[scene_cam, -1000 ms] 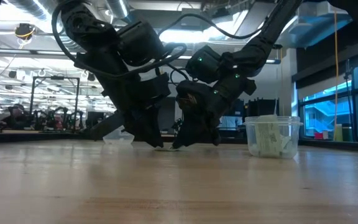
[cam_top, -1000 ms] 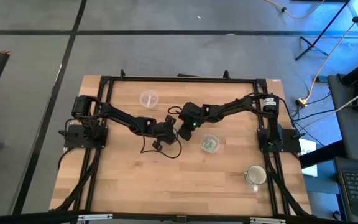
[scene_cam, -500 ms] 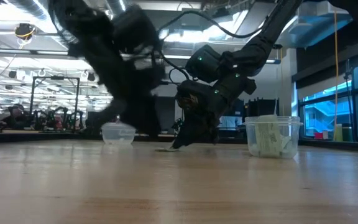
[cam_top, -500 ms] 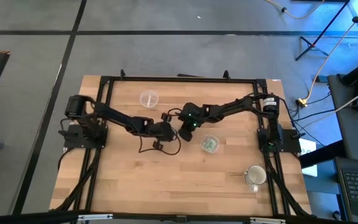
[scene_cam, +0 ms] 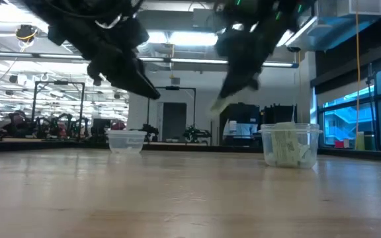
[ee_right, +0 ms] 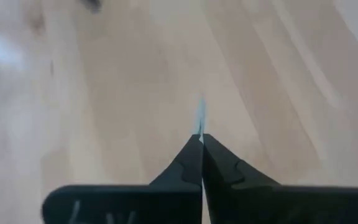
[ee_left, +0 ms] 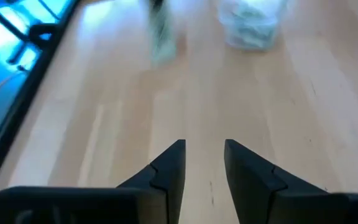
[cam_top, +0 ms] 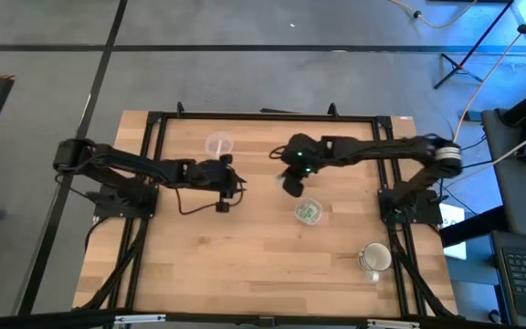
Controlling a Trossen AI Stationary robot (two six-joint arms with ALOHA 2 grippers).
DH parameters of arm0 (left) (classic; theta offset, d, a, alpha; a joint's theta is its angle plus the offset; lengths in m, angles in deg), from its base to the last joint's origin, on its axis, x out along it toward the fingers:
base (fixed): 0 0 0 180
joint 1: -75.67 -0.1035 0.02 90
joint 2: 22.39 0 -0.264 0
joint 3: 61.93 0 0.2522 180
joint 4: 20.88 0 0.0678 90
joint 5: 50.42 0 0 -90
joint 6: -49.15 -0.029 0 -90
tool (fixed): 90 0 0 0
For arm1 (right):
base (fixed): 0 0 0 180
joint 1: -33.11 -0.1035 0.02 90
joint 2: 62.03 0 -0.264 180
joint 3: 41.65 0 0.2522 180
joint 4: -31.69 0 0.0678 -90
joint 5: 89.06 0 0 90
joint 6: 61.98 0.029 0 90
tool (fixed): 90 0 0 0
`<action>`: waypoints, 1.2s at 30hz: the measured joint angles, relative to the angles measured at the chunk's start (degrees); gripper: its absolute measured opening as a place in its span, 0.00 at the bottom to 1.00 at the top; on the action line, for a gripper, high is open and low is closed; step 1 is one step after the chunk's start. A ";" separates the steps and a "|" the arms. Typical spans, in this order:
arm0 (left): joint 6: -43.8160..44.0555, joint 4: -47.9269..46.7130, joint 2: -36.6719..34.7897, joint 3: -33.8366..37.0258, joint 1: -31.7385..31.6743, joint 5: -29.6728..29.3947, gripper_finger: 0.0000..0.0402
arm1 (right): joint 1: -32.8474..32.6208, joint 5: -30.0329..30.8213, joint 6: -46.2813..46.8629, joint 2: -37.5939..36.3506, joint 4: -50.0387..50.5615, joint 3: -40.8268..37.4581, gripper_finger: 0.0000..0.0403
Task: Pick and place Stevia / Truvia into bins
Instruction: Put the stevia packet into the bottom transparent container
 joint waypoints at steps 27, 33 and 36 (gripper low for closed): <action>15.56 15.25 -19.59 18.64 -9.53 5.01 0.26 | -12.36 -0.88 24.20 -5.56 21.16 -3.79 0.00; 15.44 15.25 -19.59 18.64 -9.53 4.96 0.26 | -12.36 -3.09 24.22 -5.56 17.63 -6.61 0.00; 15.40 15.24 -19.59 18.64 -9.53 4.96 0.26 | -12.36 -3.32 24.35 -5.56 14.47 -8.72 0.00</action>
